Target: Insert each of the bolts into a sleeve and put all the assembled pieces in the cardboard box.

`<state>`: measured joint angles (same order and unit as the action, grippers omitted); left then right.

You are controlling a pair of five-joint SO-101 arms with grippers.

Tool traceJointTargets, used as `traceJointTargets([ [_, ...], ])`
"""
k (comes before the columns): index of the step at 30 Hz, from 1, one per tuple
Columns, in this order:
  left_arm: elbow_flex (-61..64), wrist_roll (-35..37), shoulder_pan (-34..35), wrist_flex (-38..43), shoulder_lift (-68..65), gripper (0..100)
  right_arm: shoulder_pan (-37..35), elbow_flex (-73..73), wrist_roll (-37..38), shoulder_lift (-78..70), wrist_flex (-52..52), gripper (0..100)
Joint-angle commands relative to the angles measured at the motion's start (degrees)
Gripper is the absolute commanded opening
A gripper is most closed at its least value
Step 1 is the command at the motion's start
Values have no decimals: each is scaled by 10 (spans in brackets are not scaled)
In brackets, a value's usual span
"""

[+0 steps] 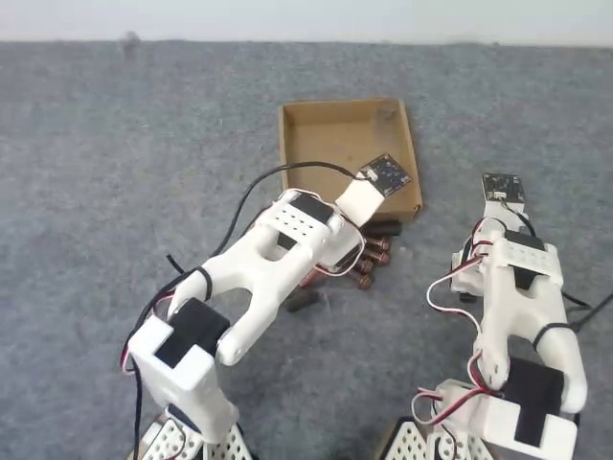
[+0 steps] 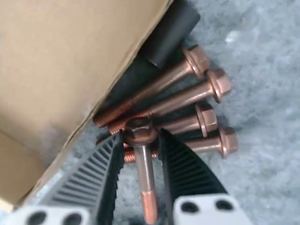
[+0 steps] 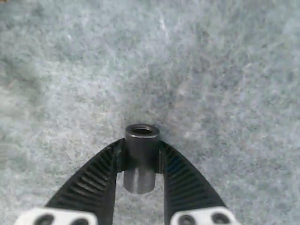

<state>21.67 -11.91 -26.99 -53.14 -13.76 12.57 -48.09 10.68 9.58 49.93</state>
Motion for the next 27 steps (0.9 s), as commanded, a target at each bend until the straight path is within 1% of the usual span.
traceJointTargets([
  [1,-22,-6,-2,-5,0,40,-6,3,8,22,-5,6],
  [8,-22,-4,-2,-6,6,11,-5,3,8,22,-7,6],
  [13,-34,-1,2,-45,41,11,-5,3,8,22,-7,6],
  [18,-33,52,19,-49,70,11,-5,3,8,22,-7,6],
  [27,-29,55,23,-47,70,13,-5,3,8,22,-7,6],
])
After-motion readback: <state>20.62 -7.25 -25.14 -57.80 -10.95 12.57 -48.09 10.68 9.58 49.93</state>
